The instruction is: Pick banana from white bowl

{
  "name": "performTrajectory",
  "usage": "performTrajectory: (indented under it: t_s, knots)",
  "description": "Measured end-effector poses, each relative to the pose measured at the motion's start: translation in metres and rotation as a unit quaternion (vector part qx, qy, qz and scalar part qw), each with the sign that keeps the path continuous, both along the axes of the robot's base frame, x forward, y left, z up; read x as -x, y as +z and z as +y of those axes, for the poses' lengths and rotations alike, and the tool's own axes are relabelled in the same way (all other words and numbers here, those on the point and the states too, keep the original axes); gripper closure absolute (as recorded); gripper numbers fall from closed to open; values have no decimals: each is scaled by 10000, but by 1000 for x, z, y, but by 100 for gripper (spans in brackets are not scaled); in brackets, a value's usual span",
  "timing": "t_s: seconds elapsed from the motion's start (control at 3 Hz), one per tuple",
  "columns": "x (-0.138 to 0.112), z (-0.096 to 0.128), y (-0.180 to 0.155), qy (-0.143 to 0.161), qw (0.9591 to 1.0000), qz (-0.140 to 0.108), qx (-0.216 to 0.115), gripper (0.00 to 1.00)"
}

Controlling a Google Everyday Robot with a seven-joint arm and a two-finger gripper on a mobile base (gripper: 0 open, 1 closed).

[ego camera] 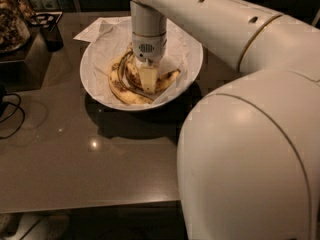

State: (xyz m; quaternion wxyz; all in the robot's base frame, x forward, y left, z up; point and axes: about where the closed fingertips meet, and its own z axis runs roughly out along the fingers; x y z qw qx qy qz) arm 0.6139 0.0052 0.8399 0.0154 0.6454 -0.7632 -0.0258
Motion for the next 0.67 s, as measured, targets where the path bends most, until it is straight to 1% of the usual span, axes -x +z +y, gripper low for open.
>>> performTrajectory:
  t_s: [0.33, 0.67]
  knots:
    - [0, 0, 0, 0, 10000, 0, 0, 100]
    - [0, 0, 0, 0, 10000, 0, 0, 100]
